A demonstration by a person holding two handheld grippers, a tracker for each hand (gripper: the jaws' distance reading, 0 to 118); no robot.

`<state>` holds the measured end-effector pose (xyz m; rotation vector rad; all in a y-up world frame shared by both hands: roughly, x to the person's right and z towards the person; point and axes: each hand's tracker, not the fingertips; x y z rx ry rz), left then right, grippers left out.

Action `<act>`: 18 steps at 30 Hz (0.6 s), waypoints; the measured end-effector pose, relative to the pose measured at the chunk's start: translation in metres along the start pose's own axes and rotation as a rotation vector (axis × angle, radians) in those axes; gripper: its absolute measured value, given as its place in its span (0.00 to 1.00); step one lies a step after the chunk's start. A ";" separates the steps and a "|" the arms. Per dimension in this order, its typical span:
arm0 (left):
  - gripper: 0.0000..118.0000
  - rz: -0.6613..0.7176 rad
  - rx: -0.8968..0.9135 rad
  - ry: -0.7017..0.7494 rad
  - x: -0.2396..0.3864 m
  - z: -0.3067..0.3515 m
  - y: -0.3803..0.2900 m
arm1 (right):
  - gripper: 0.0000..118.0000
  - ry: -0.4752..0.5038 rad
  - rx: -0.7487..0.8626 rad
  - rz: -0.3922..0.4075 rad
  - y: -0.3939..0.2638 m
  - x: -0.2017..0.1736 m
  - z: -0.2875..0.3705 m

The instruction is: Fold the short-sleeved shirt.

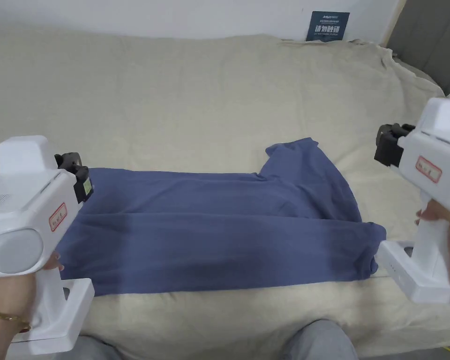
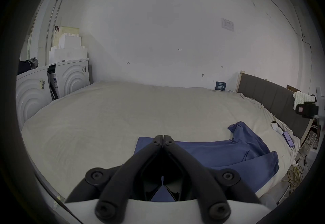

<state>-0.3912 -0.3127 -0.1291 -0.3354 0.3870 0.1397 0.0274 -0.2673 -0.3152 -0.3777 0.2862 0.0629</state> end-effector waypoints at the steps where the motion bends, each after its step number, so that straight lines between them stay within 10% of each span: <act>1: 0.00 -0.002 -0.008 -0.001 0.003 -0.001 0.002 | 0.00 -0.014 -0.037 0.028 0.006 0.001 -0.014; 7: 0.00 -0.009 -0.017 0.001 0.002 -0.023 0.009 | 0.04 -0.041 -0.257 -0.018 0.031 0.012 -0.110; 11: 0.00 0.002 -0.022 0.006 0.001 -0.046 0.011 | 0.81 -0.032 -0.477 -0.026 0.031 0.016 -0.178; 18: 0.00 0.035 -0.038 0.012 0.005 -0.077 0.008 | 0.84 -0.119 -0.787 -0.009 -0.012 0.023 -0.264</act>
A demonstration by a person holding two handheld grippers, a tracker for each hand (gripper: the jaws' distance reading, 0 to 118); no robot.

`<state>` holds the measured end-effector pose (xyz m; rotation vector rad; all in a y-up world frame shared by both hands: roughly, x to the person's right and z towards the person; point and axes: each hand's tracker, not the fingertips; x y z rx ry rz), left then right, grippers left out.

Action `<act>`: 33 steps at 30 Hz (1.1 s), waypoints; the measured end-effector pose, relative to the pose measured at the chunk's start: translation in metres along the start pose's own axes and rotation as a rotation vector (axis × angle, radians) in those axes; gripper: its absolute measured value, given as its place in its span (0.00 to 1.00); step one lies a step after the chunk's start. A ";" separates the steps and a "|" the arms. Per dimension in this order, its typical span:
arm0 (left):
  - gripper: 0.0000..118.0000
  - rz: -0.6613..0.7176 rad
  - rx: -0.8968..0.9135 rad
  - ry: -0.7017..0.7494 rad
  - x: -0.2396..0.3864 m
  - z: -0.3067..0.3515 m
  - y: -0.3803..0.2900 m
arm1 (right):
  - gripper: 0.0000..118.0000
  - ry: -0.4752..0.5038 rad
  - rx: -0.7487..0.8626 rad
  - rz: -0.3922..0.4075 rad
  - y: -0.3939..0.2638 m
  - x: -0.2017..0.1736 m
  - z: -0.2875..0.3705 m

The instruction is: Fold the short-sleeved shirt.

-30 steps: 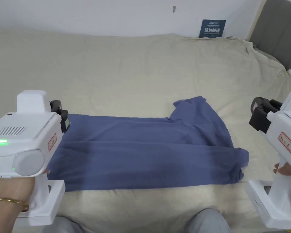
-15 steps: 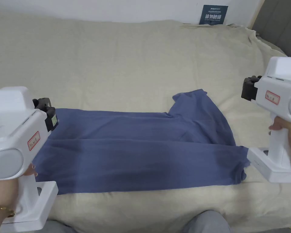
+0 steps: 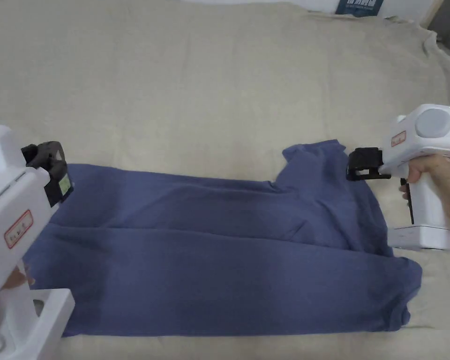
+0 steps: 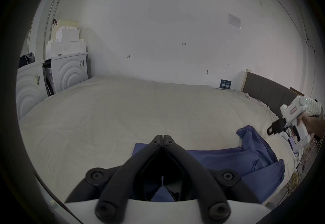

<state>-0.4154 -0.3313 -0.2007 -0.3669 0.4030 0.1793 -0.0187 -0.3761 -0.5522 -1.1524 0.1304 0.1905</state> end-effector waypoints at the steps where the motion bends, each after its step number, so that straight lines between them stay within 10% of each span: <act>1: 0.00 0.002 -0.002 0.004 0.001 -0.004 -0.001 | 0.84 -0.012 -0.020 -0.010 -0.001 0.002 -0.011; 5: 0.00 0.012 -0.031 0.007 0.002 -0.019 -0.008 | 0.75 -0.001 -0.008 -0.070 -0.005 0.010 -0.036; 14: 0.00 0.003 -0.102 -0.011 0.006 -0.038 -0.026 | 0.04 -0.006 -0.010 -0.101 -0.012 0.014 -0.053; 21: 0.03 0.030 -0.142 -0.013 0.004 -0.049 -0.022 | 0.01 0.007 0.001 -0.092 -0.012 0.013 -0.043; 23: 0.16 0.078 -0.192 0.005 -0.001 -0.058 -0.014 | 0.01 0.021 0.024 -0.088 -0.012 0.013 -0.033; 27: 0.91 0.128 -0.238 0.014 -0.016 -0.078 0.000 | 0.01 0.036 0.076 -0.082 -0.009 0.013 -0.015; 33: 0.99 0.122 -0.360 0.081 -0.039 -0.127 0.028 | 0.01 0.044 0.112 -0.090 -0.005 0.013 -0.002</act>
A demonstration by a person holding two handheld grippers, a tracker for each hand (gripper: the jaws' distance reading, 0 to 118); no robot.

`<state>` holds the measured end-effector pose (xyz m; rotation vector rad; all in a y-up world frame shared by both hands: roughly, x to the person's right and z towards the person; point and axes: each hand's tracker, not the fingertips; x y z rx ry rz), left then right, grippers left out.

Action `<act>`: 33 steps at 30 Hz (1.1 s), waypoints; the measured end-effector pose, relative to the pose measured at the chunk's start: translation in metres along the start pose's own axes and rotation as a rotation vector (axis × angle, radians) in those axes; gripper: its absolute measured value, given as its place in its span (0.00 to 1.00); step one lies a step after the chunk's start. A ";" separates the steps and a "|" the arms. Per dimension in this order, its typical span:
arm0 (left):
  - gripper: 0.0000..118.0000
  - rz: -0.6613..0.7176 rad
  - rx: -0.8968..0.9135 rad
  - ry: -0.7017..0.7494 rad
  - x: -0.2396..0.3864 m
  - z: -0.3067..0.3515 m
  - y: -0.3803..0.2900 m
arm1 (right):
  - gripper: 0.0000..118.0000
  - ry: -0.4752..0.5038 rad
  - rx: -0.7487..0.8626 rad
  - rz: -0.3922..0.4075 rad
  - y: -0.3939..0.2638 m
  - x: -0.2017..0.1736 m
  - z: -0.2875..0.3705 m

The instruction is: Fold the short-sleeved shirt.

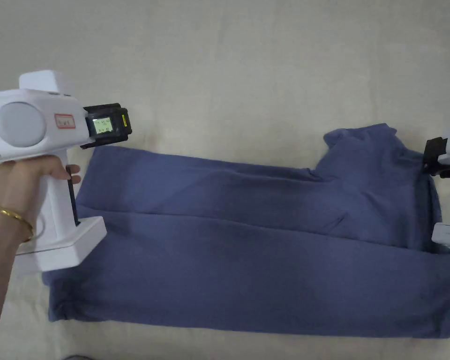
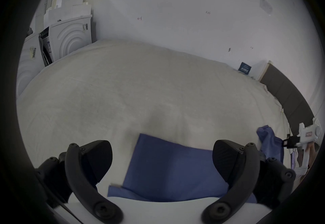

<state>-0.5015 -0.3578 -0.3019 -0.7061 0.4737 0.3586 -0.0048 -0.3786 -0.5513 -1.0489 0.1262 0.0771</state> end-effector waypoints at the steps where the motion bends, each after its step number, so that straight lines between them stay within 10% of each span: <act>1: 0.99 -0.012 -0.022 0.003 -0.003 -0.009 0.008 | 0.01 0.003 0.003 -0.001 0.000 0.000 0.000; 8: 0.97 -0.142 -0.311 0.101 -0.010 -0.084 0.027 | 0.01 0.005 -0.002 0.008 -0.001 -0.002 -0.009; 13: 0.73 -0.096 -0.361 0.161 -0.017 -0.113 0.012 | 0.01 0.027 -0.005 -0.006 -0.002 -0.002 -0.017; 18: 0.00 -0.061 -0.302 0.098 -0.015 -0.107 0.008 | 0.01 0.039 -0.017 0.010 -0.001 -0.003 -0.022; 33: 0.00 0.008 -0.064 -0.063 -0.043 -0.009 0.015 | 0.01 0.063 0.089 -0.047 -0.009 0.018 0.052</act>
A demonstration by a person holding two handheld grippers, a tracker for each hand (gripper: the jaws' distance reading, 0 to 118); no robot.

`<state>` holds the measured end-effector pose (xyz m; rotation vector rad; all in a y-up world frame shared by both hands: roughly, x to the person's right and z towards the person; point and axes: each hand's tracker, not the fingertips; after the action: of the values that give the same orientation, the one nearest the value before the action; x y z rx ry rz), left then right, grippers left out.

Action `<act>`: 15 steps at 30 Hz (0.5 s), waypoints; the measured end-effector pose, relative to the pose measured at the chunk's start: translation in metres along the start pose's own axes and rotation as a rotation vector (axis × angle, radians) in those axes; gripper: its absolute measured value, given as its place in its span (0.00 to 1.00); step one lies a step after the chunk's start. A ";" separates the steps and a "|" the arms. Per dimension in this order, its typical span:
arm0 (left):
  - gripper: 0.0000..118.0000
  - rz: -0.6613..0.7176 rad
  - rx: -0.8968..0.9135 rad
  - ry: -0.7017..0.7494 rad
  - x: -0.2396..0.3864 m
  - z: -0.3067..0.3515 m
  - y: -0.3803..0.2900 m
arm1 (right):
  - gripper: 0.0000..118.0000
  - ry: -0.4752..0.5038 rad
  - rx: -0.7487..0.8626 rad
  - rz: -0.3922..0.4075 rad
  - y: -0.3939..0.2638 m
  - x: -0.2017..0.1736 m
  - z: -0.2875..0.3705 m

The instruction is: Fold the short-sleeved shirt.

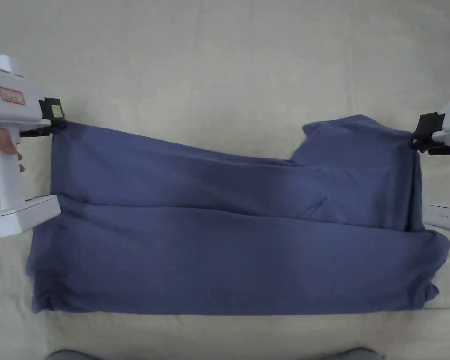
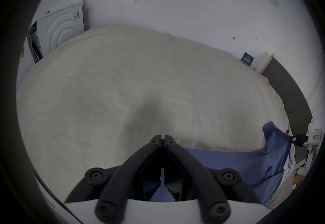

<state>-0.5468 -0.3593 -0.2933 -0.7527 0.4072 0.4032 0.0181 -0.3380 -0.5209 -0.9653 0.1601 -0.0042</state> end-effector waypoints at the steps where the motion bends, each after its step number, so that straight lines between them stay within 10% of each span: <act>1: 0.00 0.020 0.018 -0.004 -0.003 0.009 -0.003 | 0.01 0.004 0.012 -0.006 -0.002 0.003 0.008; 15: 0.00 0.060 0.158 -0.092 -0.036 0.139 -0.084 | 0.01 0.072 0.131 -0.101 -0.098 0.055 0.130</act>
<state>-0.5077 -0.3218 -0.1363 -0.5667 0.3715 0.4548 0.0968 -0.2914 -0.3749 -0.8419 0.1752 -0.1407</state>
